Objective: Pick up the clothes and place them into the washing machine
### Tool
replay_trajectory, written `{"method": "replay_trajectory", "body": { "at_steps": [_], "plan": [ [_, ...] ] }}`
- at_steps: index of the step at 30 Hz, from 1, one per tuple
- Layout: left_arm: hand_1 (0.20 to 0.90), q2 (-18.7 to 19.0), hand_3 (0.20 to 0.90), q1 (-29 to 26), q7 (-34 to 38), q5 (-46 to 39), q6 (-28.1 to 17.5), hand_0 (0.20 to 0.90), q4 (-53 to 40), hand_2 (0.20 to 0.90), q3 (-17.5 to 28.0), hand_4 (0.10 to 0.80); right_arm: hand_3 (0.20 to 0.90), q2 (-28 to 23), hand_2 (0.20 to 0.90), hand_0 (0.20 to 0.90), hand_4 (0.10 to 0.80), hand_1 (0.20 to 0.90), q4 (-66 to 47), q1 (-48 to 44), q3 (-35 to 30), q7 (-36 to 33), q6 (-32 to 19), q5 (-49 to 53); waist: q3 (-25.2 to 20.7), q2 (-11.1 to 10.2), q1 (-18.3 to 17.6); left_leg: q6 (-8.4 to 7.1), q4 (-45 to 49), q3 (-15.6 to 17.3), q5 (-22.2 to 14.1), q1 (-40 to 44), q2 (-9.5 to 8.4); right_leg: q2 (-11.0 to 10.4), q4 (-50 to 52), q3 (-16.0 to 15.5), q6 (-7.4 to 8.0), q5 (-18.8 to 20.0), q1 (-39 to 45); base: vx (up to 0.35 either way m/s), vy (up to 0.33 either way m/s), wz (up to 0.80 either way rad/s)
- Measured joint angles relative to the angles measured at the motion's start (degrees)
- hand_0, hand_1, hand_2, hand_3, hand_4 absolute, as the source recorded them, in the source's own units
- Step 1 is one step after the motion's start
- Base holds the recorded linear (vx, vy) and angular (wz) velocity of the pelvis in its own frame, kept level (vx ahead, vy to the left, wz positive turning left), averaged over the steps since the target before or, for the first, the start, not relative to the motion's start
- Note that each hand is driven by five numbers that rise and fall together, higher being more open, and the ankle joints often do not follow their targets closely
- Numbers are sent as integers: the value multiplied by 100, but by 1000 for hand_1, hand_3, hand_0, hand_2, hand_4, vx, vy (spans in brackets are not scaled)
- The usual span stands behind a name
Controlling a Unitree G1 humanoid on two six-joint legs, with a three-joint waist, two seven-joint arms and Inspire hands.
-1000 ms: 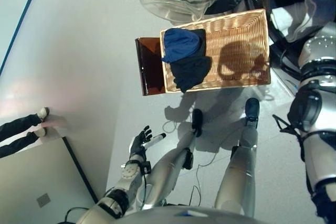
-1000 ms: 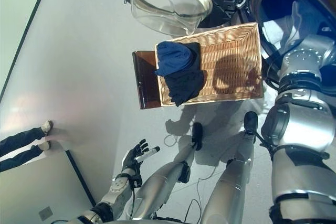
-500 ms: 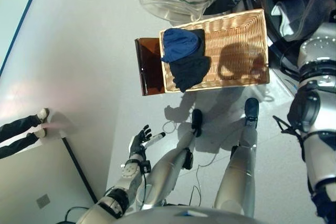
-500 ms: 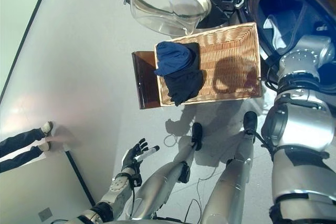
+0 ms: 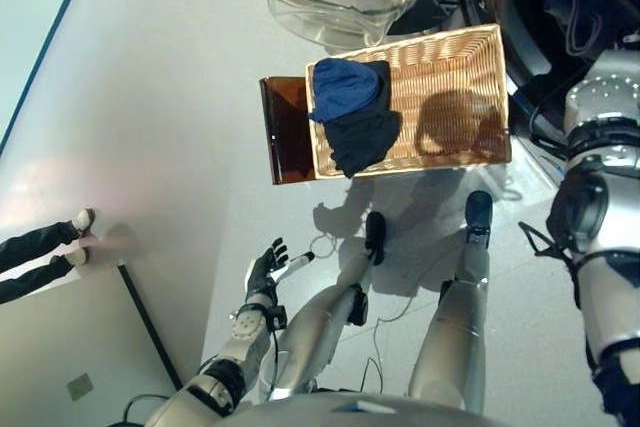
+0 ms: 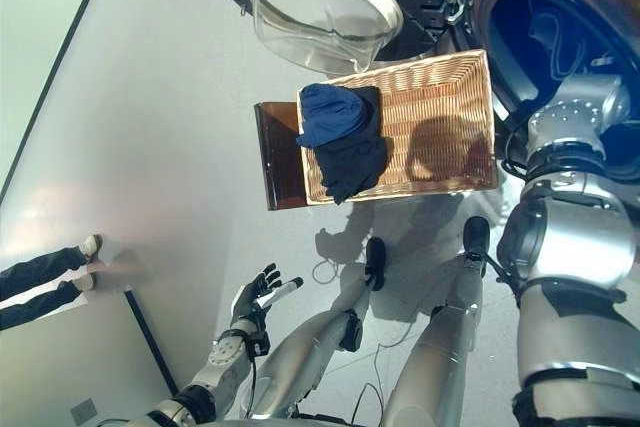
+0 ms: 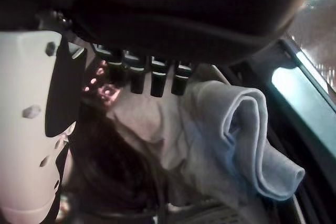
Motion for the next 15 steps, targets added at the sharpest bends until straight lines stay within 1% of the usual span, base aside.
{"method": "replay_trajectory", "body": {
  "at_steps": [3,6,9,10,11,12,15],
  "plan": [
    [900,0,900,0,1,0,-1,900,-1,900,63,800,900,40,900,900,800,900,-97,215,343,23,57,-324,28,-36,-38,0,0,3,-1,43,27,26,90,-2,-6,-22,6,-24,1,-1],
    [900,7,900,3,19,-2,-9,900,5,900,246,800,900,298,900,900,800,900,-496,627,457,21,174,-914,97,-127,-151,0,0,7,0,65,59,59,98,-5,-13,-26,28,-14,-5,-2],
    [900,24,900,1,29,1,-16,900,-1,900,387,800,900,561,900,900,800,900,-965,1213,866,-84,289,-1674,245,-335,-264,19,-1,-1,-17,288,112,106,97,-28,-32,-74,270,-36,-15,-2],
    [900,23,900,1,30,0,-18,900,-7,900,416,800,900,613,900,900,800,900,-1040,1237,926,-86,326,-1795,270,-369,-309,17,-1,-17,-20,301,120,111,99,-51,-30,-82,290,-47,-21,3],
    [900,35,900,1,39,2,-23,900,-6,900,458,800,900,698,900,900,800,900,-1279,1311,989,-113,378,-2057,299,-420,-336,12,-3,-18,-40,304,131,121,112,-69,-77,-115,290,-46,-8,3],
    [900,28,900,3,73,5,-23,900,-8,900,453,800,900,753,900,900,800,900,-1450,1444,1079,-107,405,-2365,319,-450,-362,15,-2,-16,-39,303,140,130,140,-79,-77,-115,280,-32,-8,1],
    [900,27,900,15,159,13,-22,900,-4,900,459,800,900,950,900,900,800,900,-1529,1720,1139,-147,567,-2779,333,-470,-417,20,-2,25,-38,302,179,148,176,-105,-98,-130,277,-13,-2,1]
  ]
}}
